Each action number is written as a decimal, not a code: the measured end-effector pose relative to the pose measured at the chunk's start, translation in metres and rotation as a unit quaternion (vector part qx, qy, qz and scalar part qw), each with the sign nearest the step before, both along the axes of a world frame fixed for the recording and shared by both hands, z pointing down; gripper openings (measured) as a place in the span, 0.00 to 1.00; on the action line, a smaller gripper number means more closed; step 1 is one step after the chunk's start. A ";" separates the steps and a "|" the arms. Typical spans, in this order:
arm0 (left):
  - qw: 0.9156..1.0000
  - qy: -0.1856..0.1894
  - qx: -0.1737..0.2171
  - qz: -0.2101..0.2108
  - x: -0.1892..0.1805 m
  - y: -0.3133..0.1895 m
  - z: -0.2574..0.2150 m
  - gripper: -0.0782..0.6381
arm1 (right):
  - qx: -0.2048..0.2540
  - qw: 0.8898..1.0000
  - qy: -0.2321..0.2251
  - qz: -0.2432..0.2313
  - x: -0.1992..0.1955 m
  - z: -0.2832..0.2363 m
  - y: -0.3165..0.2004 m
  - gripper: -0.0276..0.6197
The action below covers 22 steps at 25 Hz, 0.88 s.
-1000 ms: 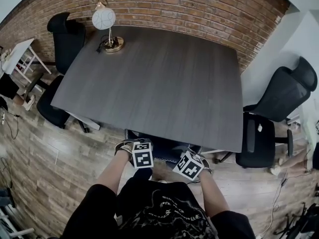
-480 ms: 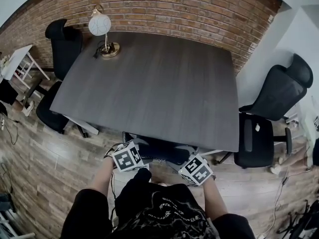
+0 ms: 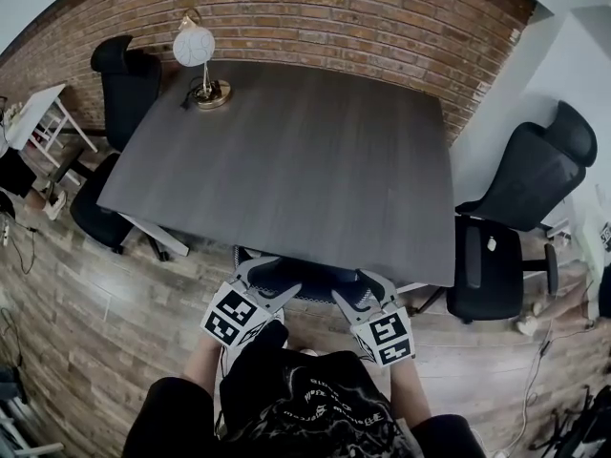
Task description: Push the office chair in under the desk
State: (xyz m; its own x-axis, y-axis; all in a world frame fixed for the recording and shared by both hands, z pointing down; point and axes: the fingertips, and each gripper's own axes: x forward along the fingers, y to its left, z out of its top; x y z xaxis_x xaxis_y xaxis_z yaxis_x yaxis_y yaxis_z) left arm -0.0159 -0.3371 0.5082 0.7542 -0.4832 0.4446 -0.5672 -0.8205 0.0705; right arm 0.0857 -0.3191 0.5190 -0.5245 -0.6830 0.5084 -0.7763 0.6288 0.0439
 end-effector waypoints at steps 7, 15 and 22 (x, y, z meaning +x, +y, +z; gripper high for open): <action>0.995 0.059 0.044 -0.065 -0.002 0.018 -0.033 0.45 | 0.078 0.994 -0.005 0.073 0.026 -0.040 0.008 0.42; 0.977 0.124 0.103 -0.138 -0.008 0.034 -0.080 0.45 | 0.159 0.979 -0.044 0.120 0.038 -0.092 0.018 0.42; 0.970 0.121 0.143 -0.155 -0.013 0.039 -0.097 0.45 | 0.188 0.973 -0.043 0.126 0.038 -0.108 0.024 0.42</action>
